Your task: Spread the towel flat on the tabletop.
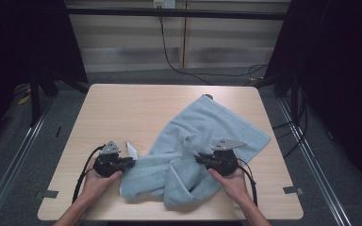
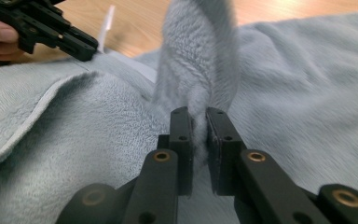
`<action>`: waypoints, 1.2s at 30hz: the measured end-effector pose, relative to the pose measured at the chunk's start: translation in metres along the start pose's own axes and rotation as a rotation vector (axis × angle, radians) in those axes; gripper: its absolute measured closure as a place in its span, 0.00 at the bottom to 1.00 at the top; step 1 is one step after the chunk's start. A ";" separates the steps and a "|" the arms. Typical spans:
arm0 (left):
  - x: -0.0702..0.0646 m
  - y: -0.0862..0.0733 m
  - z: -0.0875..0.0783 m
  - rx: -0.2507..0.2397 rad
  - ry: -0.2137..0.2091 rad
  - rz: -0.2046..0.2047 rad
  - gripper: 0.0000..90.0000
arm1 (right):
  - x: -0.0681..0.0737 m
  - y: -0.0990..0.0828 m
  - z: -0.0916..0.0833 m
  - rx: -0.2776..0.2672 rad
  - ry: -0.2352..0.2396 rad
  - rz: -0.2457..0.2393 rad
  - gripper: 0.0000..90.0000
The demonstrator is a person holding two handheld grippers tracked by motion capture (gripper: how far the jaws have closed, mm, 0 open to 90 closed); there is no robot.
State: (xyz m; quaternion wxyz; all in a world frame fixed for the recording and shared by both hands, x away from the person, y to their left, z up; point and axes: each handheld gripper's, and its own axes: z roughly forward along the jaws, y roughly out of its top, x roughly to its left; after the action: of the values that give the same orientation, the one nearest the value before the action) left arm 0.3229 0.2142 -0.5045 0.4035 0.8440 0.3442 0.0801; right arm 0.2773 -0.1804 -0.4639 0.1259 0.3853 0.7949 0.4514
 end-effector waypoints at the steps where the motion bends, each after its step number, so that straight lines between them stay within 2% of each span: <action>1: 0.000 0.000 0.000 0.000 0.000 0.000 0.87 | -0.003 -0.003 -0.003 0.000 -0.011 0.007 0.92; 5: 0.001 0.000 0.000 -0.002 -0.005 -0.008 0.87 | -0.012 -0.015 -0.013 0.017 -0.037 0.028 0.94; 7: 0.001 0.000 0.000 -0.003 -0.006 -0.010 0.87 | -0.015 -0.019 -0.018 0.032 -0.070 0.021 0.96; 10: 0.004 0.000 0.000 -0.008 -0.027 -0.032 0.84 | -0.022 -0.026 -0.030 0.030 -0.106 0.051 0.97; 11: 0.004 0.000 0.000 -0.010 -0.035 -0.029 0.80 | -0.025 -0.027 -0.034 0.016 -0.099 0.071 0.93; 12: 0.004 0.000 0.000 -0.010 -0.035 -0.029 0.78 | -0.025 -0.027 -0.034 0.016 -0.099 0.071 0.93; 13: 0.004 0.001 0.000 -0.010 -0.050 -0.033 0.76 | -0.024 -0.026 -0.041 -0.010 -0.101 0.073 0.85; 14: 0.004 0.001 0.000 -0.010 -0.050 -0.033 0.73 | -0.024 -0.026 -0.041 -0.010 -0.101 0.073 0.85; 15: 0.005 0.004 -0.004 -0.030 -0.055 -0.040 0.73 | -0.022 -0.020 -0.043 -0.031 -0.080 0.066 0.81; 18: 0.012 0.008 -0.013 -0.082 -0.049 -0.066 0.70 | -0.021 -0.008 -0.035 -0.041 -0.064 0.063 0.73; 20: 0.019 0.006 -0.014 -0.081 -0.043 -0.095 0.68 | -0.022 0.000 -0.025 -0.045 -0.054 0.056 0.68; 21: 0.023 0.003 -0.015 -0.082 -0.026 -0.110 0.66 | -0.023 0.003 -0.020 -0.047 -0.054 0.055 0.66; 24: 0.033 -0.002 -0.013 -0.071 -0.015 -0.146 0.58 | -0.029 0.013 -0.006 -0.047 -0.055 0.065 0.60; 28: 0.036 -0.004 -0.014 -0.070 0.009 -0.144 0.50 | -0.044 0.024 0.009 -0.037 -0.088 0.085 0.54; 29: 0.037 -0.004 -0.014 -0.074 0.001 -0.154 0.50 | -0.044 0.024 0.009 -0.037 -0.088 0.085 0.54; 30: 0.038 -0.006 -0.013 -0.065 -0.012 -0.147 0.48 | -0.052 0.025 0.014 -0.034 -0.110 0.101 0.51; 32: 0.035 -0.006 -0.010 -0.050 -0.021 -0.130 0.47 | -0.058 0.023 0.018 -0.013 -0.145 0.099 0.49; 36: 0.025 -0.004 -0.006 -0.037 -0.051 -0.085 0.48 | -0.066 0.017 0.026 0.018 -0.137 0.132 0.45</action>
State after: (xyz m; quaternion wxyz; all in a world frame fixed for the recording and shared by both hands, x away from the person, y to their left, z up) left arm 0.3372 0.2362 -0.5072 0.4308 0.8226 0.3680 0.0478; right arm 0.3445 -0.2069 -0.4749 0.1461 0.4681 0.7614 0.4240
